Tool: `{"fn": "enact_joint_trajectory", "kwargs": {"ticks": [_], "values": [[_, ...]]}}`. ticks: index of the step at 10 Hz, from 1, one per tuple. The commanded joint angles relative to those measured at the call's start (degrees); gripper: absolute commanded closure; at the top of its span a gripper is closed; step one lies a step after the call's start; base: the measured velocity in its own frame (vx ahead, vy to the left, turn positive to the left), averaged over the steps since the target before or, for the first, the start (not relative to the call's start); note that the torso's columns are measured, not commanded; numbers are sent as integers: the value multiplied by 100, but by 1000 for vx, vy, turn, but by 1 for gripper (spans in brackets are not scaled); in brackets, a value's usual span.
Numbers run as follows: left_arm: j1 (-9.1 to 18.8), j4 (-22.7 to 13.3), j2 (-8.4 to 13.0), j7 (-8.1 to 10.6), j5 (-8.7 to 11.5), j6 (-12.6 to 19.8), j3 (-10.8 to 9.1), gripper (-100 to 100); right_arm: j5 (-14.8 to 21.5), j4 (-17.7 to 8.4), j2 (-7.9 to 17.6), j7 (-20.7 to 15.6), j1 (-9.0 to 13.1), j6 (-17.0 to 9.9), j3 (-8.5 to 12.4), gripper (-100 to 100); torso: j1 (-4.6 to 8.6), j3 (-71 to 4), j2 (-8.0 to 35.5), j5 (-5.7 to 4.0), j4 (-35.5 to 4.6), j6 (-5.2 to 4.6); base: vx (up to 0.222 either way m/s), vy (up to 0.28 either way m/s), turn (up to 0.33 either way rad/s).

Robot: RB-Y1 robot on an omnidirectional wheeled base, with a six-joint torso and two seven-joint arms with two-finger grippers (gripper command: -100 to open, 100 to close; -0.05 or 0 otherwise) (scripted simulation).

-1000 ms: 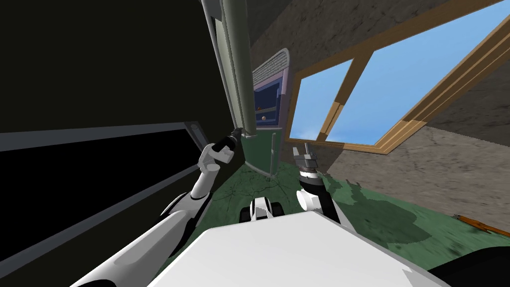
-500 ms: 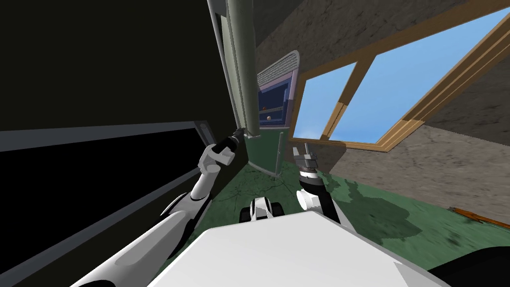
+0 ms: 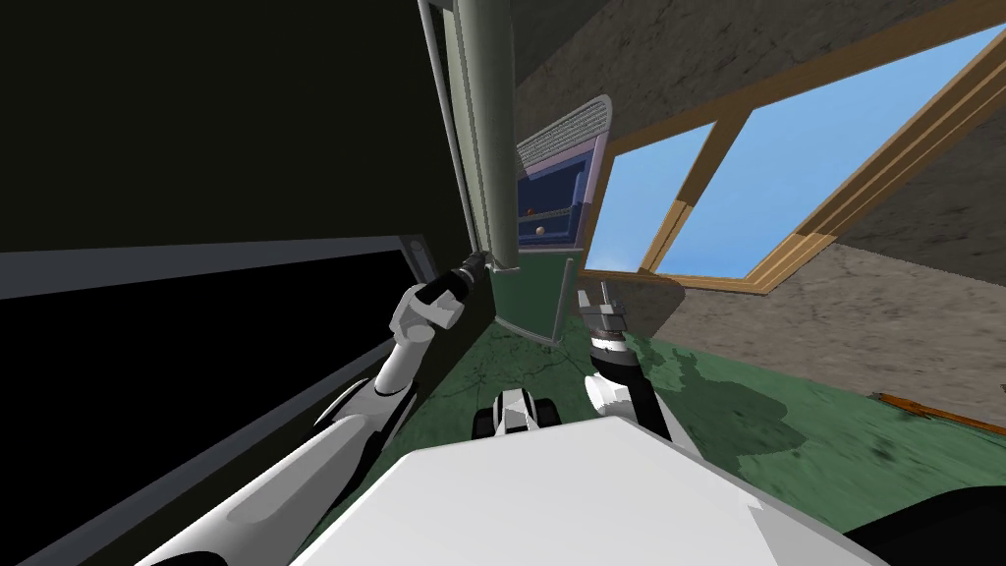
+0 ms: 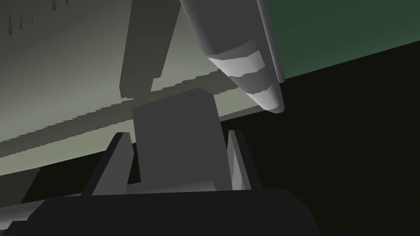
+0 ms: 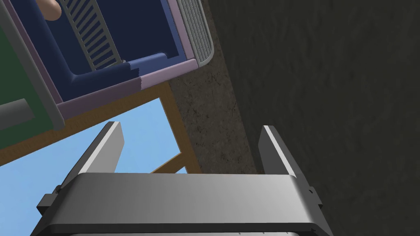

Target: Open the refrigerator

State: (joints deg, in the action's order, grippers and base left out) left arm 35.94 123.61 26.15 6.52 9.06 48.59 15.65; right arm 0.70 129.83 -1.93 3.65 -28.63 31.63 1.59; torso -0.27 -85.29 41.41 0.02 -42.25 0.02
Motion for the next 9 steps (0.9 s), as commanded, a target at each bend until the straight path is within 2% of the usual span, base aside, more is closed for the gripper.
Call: {"fn": "enact_joint_trajectory", "kwargs": {"ticks": [1,2,5,6,9], "values": [[20,17,7,-1,44,-19,20,100,0,0,0,0,0,0,0,0,9,8,13,2,0,4,-18,102,-12],[42,73,18,-12,148,-66,81,100,0,-1,-2,0,0,0,-2,0,61,22,26,-10,12,1,17,201,-70],[57,117,29,-18,245,-103,135,100,0,0,0,0,0,0,0,0,-16,20,18,10,14,3,55,246,-56],[72,162,40,-25,343,-140,189,100,0,-1,-1,0,-1,0,0,0,14,6,4,4,12,2,104,238,-63],[88,207,51,-31,441,-176,243,100,0,0,-1,0,0,0,-1,0,28,-19,-22,-5,10,-9,51,229,-50]]}}
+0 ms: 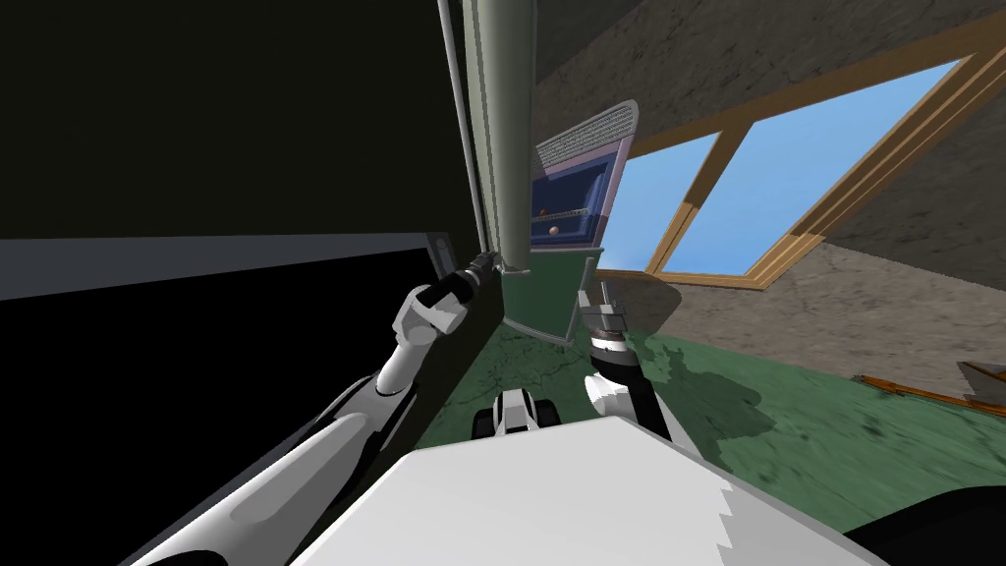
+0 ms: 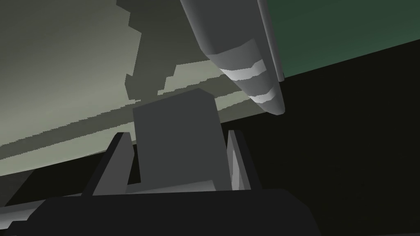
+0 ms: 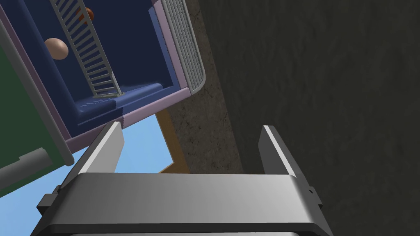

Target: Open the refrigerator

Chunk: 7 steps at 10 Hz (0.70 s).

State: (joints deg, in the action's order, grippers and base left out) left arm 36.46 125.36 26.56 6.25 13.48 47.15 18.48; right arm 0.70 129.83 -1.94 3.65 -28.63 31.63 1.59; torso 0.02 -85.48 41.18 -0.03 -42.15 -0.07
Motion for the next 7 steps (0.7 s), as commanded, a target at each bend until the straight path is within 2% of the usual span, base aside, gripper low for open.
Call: {"fn": "enact_joint_trajectory", "kwargs": {"ticks": [1,6,7], "values": [[51,76,21,-11,98,-69,14,100,0,0,0,0,-1,0,0,0,2,-9,-13,0,-3,2,90,243,-81],[81,166,43,-24,293,-142,123,100,0,0,1,0,-1,0,1,0,-4,-16,-19,-1,-1,0,61,258,-52],[96,210,54,-30,391,-179,177,100,0,0,0,0,-1,0,0,0,22,-17,-17,-5,-4,-1,70,271,-57]]}}
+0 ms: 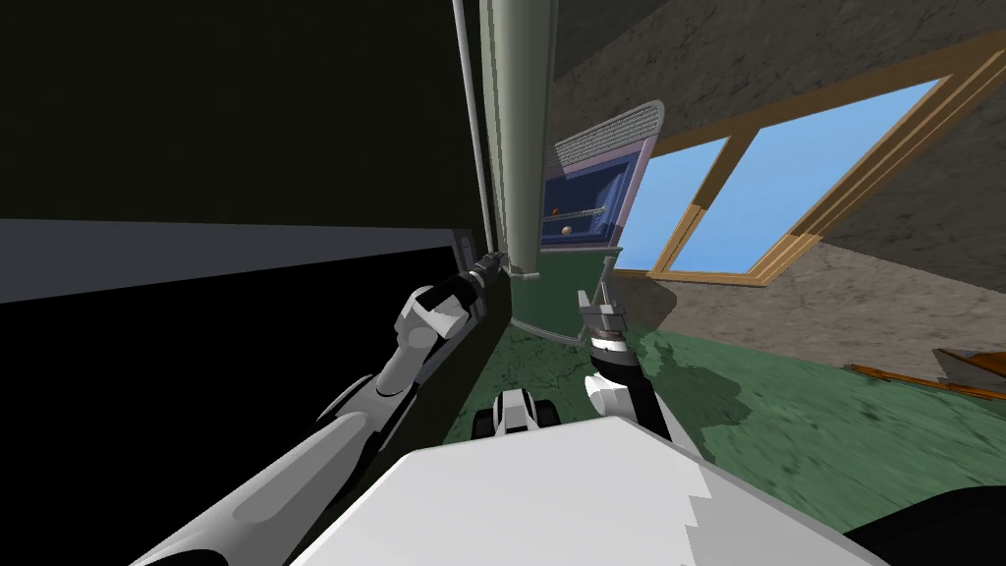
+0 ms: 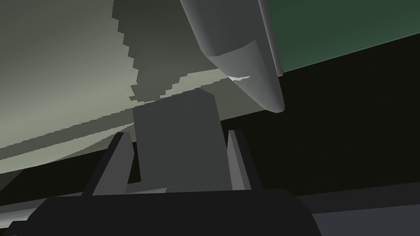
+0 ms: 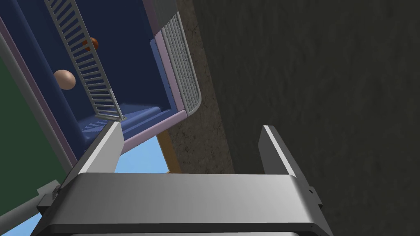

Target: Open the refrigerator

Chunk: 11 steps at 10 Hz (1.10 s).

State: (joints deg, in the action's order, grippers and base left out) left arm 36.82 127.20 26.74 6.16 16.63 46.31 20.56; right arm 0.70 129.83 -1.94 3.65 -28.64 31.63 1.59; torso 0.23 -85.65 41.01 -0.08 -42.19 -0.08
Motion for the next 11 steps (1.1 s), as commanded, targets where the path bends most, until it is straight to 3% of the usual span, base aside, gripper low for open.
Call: {"fn": "enact_joint_trajectory", "kwargs": {"ticks": [1,3,9,10,11], "values": [[188,137,67,88,183,213,-54,-100,0,0,0,0,0,0,0,0,0,3,3,-3,0,-2,43,145,16],[356,252,116,180,291,440,-131,-100,0,1,-3,0,0,0,-3,0,58,71,82,-17,5,4,23,-50,48],[858,598,263,455,614,1121,-362,-100,0,0,-3,0,1,0,-3,0,-3,68,110,-7,-56,4,26,-15,25],[721,554,262,437,667,1117,-250,-100,0,0,-3,0,1,0,-3,0,5,62,112,-11,-69,6,0,0,0],[716,564,263,448,683,1136,-243,0,0,0,-3,0,1,0,-3,0,5,77,116,-10,-41,6,-7,5,4]]}}
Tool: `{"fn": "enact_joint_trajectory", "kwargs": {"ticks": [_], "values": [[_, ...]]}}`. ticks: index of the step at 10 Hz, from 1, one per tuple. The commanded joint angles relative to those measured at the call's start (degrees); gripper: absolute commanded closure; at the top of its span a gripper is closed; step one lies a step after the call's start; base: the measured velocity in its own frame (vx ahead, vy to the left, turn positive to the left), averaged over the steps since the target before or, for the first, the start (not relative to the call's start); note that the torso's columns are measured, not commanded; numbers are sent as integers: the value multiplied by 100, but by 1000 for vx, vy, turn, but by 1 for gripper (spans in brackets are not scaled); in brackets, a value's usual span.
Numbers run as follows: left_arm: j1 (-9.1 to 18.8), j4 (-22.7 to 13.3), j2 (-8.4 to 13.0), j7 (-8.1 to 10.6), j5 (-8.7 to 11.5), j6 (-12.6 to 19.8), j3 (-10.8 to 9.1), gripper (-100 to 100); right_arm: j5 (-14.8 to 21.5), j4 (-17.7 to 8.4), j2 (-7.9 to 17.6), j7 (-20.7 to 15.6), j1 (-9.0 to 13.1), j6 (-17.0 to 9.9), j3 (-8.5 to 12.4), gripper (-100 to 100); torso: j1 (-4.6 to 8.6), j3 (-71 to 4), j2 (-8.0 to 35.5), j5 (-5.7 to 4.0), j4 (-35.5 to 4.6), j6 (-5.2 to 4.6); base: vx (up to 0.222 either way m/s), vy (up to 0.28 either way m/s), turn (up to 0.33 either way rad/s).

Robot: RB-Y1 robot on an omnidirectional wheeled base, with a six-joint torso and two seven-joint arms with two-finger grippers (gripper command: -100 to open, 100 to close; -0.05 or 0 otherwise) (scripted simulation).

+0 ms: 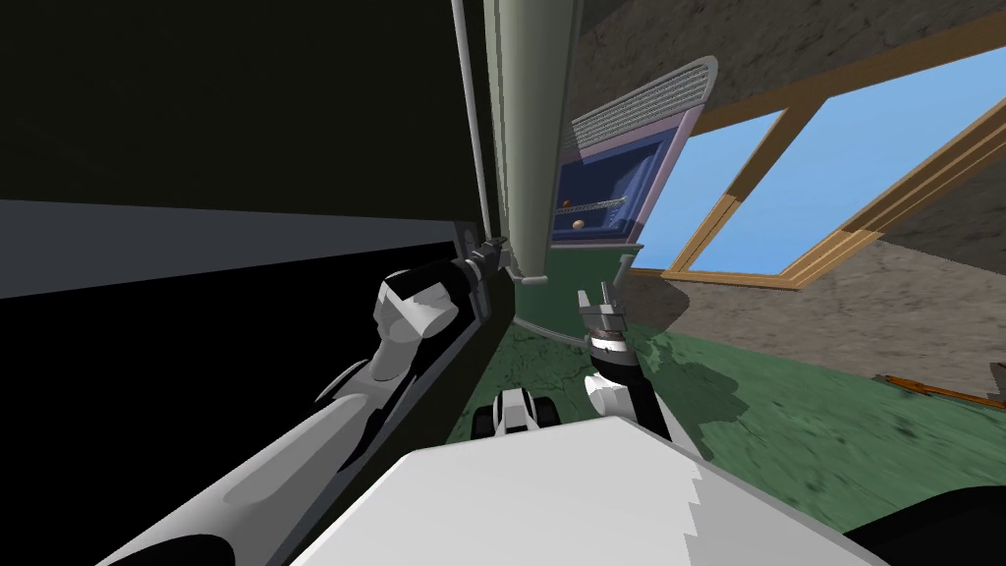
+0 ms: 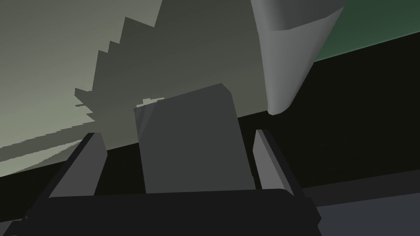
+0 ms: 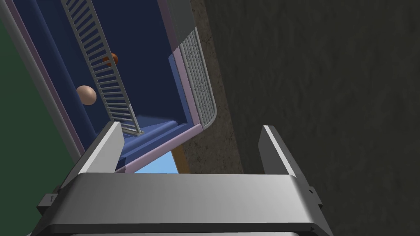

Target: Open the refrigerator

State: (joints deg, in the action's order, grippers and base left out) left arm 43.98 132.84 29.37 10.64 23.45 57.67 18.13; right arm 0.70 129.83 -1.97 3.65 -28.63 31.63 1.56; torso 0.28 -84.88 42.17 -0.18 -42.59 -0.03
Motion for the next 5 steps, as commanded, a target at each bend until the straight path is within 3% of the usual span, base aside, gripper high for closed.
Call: {"fn": "enact_joint_trajectory", "kwargs": {"ticks": [1,5], "values": [[-8,2,-2,3,2,-3,5,0,0,0,0,0,0,0,0,0,-3,13,4,2,18,-1,0,0,0],[-19,9,-4,9,3,-12,5,0,0,0,0,0,0,0,0,0,-14,26,9,9,30,-1,0,0,0]]}}
